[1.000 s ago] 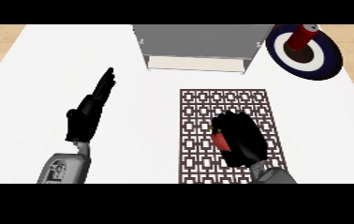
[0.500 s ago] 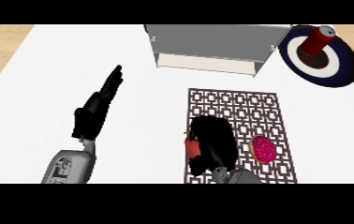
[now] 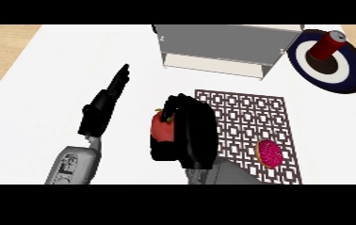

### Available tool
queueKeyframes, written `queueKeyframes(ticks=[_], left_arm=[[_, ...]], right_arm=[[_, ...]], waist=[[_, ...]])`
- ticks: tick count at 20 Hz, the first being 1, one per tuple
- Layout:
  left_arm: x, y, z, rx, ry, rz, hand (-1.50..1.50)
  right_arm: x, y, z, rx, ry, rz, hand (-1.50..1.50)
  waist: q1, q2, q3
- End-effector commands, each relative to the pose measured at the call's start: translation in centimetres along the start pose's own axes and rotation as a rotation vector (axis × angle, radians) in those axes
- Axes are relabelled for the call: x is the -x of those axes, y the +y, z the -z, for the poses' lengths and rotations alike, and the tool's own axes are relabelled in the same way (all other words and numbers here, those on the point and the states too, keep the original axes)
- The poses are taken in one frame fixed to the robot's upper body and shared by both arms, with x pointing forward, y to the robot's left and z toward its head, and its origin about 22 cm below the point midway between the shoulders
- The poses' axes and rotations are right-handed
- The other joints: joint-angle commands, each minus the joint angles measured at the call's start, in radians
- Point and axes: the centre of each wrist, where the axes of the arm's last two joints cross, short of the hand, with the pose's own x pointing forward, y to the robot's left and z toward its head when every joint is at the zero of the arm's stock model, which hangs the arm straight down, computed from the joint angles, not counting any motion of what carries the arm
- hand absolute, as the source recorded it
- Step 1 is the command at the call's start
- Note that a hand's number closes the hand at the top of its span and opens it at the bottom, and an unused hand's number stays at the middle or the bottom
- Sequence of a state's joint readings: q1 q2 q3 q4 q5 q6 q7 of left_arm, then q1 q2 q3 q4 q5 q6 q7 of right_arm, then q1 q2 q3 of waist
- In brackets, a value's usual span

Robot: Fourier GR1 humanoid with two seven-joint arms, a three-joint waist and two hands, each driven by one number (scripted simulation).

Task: Pick the bell pepper from the placemat and place it in the tiered shelf

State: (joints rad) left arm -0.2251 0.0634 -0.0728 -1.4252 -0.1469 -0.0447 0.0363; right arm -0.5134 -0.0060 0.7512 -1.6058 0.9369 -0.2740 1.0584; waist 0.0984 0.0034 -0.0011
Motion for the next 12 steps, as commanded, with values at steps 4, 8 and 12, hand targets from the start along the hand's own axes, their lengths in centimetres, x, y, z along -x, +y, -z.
queueKeyframes(ticks=[4,8,12], left_arm=[[0.6,-0.5,0.2,-0.004,0.010,-0.006,0.00],[1.2,0.2,-0.3,-0.007,0.019,0.005,0.00],[0.3,0.2,0.4,-0.034,0.024,0.001,0.00]], right_arm=[[-5.3,-1.7,0.7,0.165,0.057,0.120,1.50],[-8.0,-3.6,2.4,0.298,0.061,0.046,1.50],[-10.9,-6.2,3.2,0.403,0.051,0.054,1.50]], waist=[[-0.015,-0.006,-0.004],[-0.019,-0.016,-0.006],[-0.042,-0.020,-0.004]])
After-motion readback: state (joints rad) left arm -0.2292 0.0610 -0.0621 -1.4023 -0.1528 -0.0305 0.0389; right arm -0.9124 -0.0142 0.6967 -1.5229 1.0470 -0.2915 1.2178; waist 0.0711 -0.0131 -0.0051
